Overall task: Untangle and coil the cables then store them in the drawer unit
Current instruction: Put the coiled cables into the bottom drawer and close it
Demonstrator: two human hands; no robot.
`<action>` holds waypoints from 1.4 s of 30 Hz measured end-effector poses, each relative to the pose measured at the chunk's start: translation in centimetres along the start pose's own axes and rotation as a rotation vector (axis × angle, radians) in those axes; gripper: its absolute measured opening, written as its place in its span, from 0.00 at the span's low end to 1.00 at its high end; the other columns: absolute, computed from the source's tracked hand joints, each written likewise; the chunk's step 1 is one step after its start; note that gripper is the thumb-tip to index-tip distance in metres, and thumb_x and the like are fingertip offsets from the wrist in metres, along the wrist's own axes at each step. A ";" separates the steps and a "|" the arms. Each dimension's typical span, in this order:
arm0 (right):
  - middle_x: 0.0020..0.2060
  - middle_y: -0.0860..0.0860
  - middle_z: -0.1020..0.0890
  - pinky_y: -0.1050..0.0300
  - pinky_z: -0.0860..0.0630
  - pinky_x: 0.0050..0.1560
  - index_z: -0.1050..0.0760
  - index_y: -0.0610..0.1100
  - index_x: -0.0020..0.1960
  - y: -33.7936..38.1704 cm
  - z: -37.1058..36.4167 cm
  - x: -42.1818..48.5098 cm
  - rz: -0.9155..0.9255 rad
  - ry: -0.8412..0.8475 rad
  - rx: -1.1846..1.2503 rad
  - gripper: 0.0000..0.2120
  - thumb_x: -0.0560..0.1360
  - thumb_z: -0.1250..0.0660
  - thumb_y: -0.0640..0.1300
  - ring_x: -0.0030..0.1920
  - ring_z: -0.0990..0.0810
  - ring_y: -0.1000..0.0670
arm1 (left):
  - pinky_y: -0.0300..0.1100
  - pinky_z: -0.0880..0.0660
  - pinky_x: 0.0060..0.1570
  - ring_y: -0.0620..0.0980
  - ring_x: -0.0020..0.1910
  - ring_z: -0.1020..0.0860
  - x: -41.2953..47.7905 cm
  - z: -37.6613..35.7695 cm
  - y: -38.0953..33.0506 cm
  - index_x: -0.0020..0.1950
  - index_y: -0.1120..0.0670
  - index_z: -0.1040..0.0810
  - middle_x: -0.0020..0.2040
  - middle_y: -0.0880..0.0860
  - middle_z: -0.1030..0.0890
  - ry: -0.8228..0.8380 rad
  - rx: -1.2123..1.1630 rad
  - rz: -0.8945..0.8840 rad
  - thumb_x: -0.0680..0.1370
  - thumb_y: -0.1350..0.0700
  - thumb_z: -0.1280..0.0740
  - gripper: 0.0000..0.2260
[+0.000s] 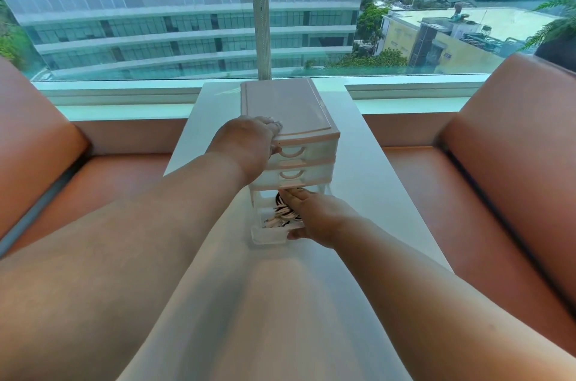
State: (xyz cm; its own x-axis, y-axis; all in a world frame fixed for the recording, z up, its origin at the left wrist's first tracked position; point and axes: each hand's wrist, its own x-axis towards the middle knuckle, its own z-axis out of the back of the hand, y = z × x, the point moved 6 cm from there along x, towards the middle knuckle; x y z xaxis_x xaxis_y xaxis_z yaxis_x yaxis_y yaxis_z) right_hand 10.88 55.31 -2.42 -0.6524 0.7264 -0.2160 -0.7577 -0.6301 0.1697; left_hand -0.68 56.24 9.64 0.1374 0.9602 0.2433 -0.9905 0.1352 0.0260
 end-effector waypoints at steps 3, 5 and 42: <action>0.78 0.54 0.49 0.51 0.39 0.73 0.54 0.49 0.79 -0.1 0.0 0.0 0.012 -0.021 0.004 0.41 0.76 0.33 0.54 0.76 0.44 0.49 | 0.45 0.36 0.70 0.54 0.71 0.33 0.0 0.0 0.1 0.74 0.52 0.34 0.73 0.50 0.32 0.012 -0.001 -0.009 0.81 0.52 0.39 0.21; 0.78 0.55 0.47 0.53 0.38 0.71 0.51 0.49 0.79 -0.2 0.1 -0.2 0.032 -0.054 0.001 0.39 0.76 0.34 0.55 0.75 0.40 0.49 | 0.45 0.36 0.70 0.54 0.71 0.33 0.0 0.1 0.3 0.74 0.52 0.34 0.74 0.50 0.32 0.018 -0.004 -0.015 0.81 0.51 0.39 0.21; 0.61 0.54 0.26 0.56 0.33 0.66 0.21 0.49 0.63 -0.2 1.1 -1.1 -0.084 -0.269 0.400 0.20 0.72 0.27 0.51 0.63 0.28 0.50 | 0.45 0.35 0.67 0.55 0.70 0.30 0.1 0.4 0.7 0.73 0.50 0.33 0.72 0.52 0.29 0.033 -0.023 0.017 0.80 0.52 0.37 0.21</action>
State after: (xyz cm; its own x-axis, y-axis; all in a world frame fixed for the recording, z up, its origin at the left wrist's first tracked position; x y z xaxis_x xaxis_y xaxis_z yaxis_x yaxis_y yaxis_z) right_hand 11.70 54.95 -1.19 -0.5291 0.8486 0.0023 -0.7189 -0.4497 0.5301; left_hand -1.35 56.34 10.09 0.1215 0.9699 0.2111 -0.9922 0.1244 -0.0002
